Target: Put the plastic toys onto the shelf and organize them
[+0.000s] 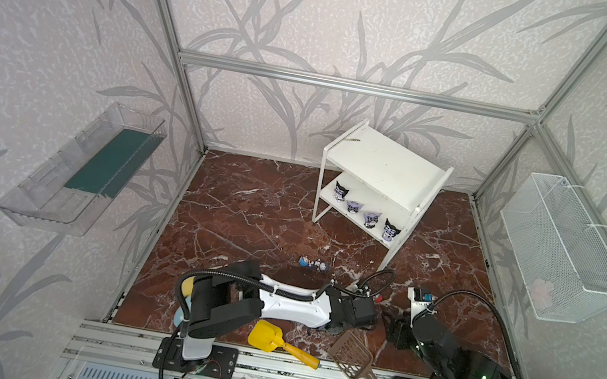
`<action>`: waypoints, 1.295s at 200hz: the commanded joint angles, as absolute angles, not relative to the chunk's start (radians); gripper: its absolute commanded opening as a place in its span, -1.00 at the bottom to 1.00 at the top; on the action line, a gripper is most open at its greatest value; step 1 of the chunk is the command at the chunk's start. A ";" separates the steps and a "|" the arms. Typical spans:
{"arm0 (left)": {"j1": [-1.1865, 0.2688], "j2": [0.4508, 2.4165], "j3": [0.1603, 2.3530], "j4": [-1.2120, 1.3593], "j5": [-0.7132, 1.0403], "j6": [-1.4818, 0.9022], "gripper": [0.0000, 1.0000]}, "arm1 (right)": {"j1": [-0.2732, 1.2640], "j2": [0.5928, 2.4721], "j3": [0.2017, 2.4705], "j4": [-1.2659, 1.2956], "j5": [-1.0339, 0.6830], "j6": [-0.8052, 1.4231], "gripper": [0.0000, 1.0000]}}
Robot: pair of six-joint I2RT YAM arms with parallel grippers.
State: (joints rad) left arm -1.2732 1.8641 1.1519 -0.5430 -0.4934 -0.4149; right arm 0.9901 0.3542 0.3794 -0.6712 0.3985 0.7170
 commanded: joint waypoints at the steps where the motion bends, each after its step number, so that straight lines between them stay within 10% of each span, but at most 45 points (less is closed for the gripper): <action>1: -1.302 1.890 1.198 -0.595 -0.509 -0.469 -0.16 | 0.987 0.301 0.373 -0.748 0.469 0.771 0.39; 79: -1.313 1.752 1.188 -0.541 -0.371 -0.381 0.72 | 0.988 0.296 0.362 -0.741 0.460 0.772 0.40; 129: -1.160 1.612 1.009 -0.335 0.000 -0.386 0.73 | 0.987 0.296 0.362 -0.732 0.440 0.761 0.40; 259: -1.120 1.729 1.045 -0.360 0.054 -0.358 0.34 | 0.987 0.378 0.379 -0.622 0.356 0.663 0.41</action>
